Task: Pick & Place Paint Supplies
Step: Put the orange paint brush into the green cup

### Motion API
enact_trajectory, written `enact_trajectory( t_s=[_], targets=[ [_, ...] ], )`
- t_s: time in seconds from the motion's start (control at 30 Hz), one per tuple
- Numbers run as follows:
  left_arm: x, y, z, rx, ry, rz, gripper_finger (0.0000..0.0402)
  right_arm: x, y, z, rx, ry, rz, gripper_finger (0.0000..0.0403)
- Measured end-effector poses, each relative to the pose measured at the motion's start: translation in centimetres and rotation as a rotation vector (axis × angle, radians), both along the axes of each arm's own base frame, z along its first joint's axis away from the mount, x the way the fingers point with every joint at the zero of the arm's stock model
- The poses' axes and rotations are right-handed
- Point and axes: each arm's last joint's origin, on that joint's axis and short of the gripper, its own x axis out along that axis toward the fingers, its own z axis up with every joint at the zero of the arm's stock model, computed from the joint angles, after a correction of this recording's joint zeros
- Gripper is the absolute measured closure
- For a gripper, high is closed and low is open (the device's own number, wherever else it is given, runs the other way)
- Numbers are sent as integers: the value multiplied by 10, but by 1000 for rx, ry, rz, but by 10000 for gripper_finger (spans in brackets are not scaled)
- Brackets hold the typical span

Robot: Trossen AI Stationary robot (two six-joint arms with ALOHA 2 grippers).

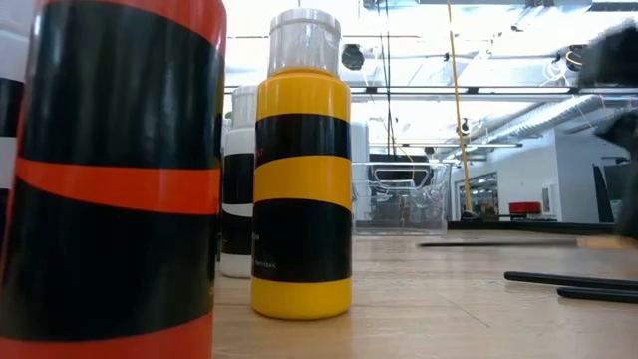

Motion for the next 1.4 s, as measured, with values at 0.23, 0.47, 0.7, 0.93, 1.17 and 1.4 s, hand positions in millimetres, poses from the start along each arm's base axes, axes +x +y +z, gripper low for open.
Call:
enact_trajectory(
  t_s=[0.23,0.47,0.7,0.93,1.17,1.4],
  targets=[
    [0,0,0,-2,0,0,376,1,-2,11,4,-37,18,402],
    [0,0,0,-7,-1,0,376,7,0,20,-56,-106,62,402],
    [0,-1,5,-67,-59,-32,376,21,-1,69,-177,-251,128,402],
    [0,-7,16,-145,-176,-173,376,31,-16,131,-305,-394,161,403],
    [6,-22,33,-69,-208,-312,375,39,-44,166,-372,-494,166,403],
    [28,-37,54,-57,-180,-343,373,60,-60,196,-533,-644,225,403]
  ],
)
